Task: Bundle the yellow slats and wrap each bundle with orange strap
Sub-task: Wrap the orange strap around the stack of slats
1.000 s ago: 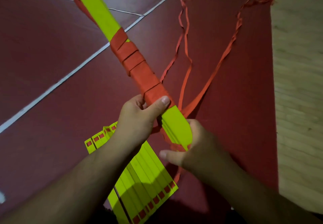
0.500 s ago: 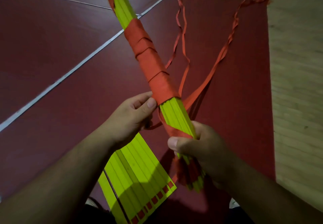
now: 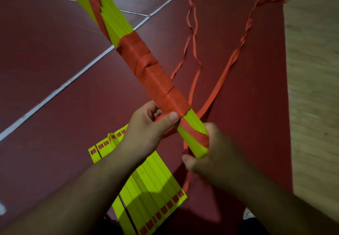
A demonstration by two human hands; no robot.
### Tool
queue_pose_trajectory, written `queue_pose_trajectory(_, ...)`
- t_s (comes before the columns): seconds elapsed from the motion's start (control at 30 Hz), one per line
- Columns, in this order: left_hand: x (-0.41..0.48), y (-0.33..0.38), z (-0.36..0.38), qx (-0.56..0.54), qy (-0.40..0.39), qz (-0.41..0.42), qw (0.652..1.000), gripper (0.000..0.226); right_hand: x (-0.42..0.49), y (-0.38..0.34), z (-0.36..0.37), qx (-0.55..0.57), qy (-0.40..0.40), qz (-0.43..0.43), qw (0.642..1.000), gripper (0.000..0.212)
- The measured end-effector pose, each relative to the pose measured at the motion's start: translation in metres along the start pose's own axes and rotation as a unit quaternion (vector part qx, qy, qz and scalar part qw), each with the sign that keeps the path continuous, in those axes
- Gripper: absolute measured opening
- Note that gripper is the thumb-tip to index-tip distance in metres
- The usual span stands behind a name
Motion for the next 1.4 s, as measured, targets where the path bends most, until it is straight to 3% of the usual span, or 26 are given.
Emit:
queue_pose_trajectory(0.1,-0.001,-0.002,0.0,0.031,0.021,0.025,0.999,0.031,0.009,0.006,0.001,0.042,0.037,0.029,0.998,0.036)
queue_pose_trajectory(0.17,0.003,0.001,-0.005,0.013,0.015,0.021,1.0,0.05,0.011,0.005,0.002,0.161,-0.011,0.05,0.986,0.027)
queue_pose_trajectory(0.3,0.008,0.007,-0.007,-0.014,-0.058,-0.021,0.998,0.072,-0.006,-0.003,0.009,0.346,-0.15,0.105,0.92,0.022)
queue_pose_trajectory(0.37,0.007,0.008,-0.007,-0.028,-0.081,-0.046,0.995,0.073,-0.01,0.0,0.015,0.377,-0.191,0.125,0.898,0.028)
queue_pose_trajectory(0.47,0.007,0.013,-0.008,-0.02,-0.056,-0.05,0.997,0.078,-0.009,0.001,0.014,0.386,-0.254,0.128,0.877,0.039)
queue_pose_trajectory(0.53,0.008,0.013,-0.012,0.004,-0.044,-0.042,0.998,0.078,-0.002,0.004,0.01,0.348,-0.28,0.098,0.89,0.064)
queue_pose_trajectory(0.63,0.008,0.013,-0.017,0.052,-0.032,-0.034,0.998,0.045,0.019,0.014,0.004,0.226,-0.159,0.047,0.96,0.095)
queue_pose_trajectory(0.67,0.007,0.014,-0.018,0.069,-0.027,-0.03,0.997,0.038,0.027,0.02,0.003,0.22,-0.112,0.079,0.966,0.092)
queue_pose_trajectory(0.77,0.004,0.011,-0.023,0.124,-0.018,-0.02,0.992,0.027,0.042,0.032,0.002,0.219,0.011,0.139,0.966,0.057)
queue_pose_trajectory(0.9,-0.004,-0.008,-0.02,0.217,-0.047,-0.017,0.975,0.051,0.046,0.028,-0.008,0.178,0.117,0.111,0.971,0.058)
queue_pose_trajectory(0.97,-0.015,-0.015,-0.012,0.24,-0.067,-0.028,0.968,0.06,0.043,0.022,-0.008,0.198,0.117,0.1,0.968,0.048)
queue_pose_trajectory(1.07,-0.034,-0.024,0.005,0.347,-0.113,0.014,0.931,0.066,0.038,0.008,-0.001,0.277,0.082,0.127,0.949,0.087)
queue_pose_trajectory(1.1,-0.042,-0.026,0.014,0.394,-0.141,0.045,0.907,0.067,0.036,0.009,0.0,0.28,0.098,0.133,0.946,0.086)
queue_pose_trajectory(1.17,-0.056,-0.024,0.031,0.453,-0.169,0.088,0.871,0.061,0.034,0.008,-0.005,0.245,0.166,0.145,0.944,0.062)
queue_pose_trajectory(1.27,-0.066,-0.019,0.044,0.37,-0.184,0.051,0.909,0.057,0.039,0.011,-0.016,0.293,0.19,0.178,0.92,0.038)
queue_pose_trajectory(1.33,-0.063,-0.023,0.041,0.267,-0.205,-0.013,0.942,0.06,0.043,0.012,-0.022,0.363,0.147,0.183,0.902,0.023)
queue_pose_trajectory(1.4,-0.059,-0.025,0.036,0.212,-0.253,-0.053,0.942,0.068,0.044,0.012,-0.028,0.427,0.09,0.182,0.881,0.02)
Point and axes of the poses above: each hand's wrist, its own x-axis towards the middle knuckle, its own z-axis out of the palm, y = z × x, the point moved 3 cm from there along x, towards the middle knuckle, and after that the axes turned 14 degrees about y, right-handed, at the moved point
